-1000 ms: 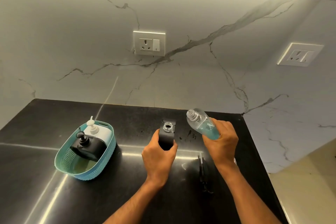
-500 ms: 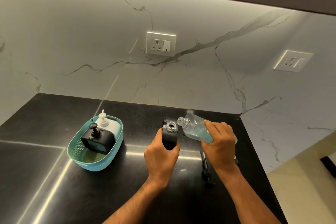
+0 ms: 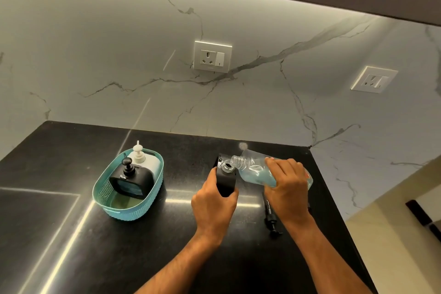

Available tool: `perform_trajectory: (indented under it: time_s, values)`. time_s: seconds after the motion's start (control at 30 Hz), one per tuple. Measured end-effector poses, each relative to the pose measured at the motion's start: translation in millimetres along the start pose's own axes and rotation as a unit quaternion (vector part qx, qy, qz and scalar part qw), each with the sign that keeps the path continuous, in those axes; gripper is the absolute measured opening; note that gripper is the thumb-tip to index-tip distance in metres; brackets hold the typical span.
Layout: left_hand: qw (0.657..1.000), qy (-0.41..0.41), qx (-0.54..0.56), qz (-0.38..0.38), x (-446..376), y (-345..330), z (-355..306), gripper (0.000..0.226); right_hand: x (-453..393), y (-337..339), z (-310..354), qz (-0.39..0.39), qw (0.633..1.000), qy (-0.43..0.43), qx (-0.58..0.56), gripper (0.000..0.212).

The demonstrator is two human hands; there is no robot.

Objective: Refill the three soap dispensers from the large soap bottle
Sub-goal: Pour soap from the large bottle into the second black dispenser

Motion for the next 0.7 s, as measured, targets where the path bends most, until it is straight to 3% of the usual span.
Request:
perform_trajectory:
  time_s: [0.7]
  values:
    - [1.0, -0.019, -0.015, 0.005, -1.4, 13.5, 9.3, 0.056, -8.1, 4.5, 19.6, 0.029, 0.998, 0.011, 0.052, 0.073]
Point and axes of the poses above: each hand's wrist, its own x-axis away from the middle knuckle, its own y-axis out of the back of the hand, z = x × y, the point moved 6 cm from there along -x, towards the middle knuckle, and after that the axes turned 3 degrees about -x, right-handed, at the moved point
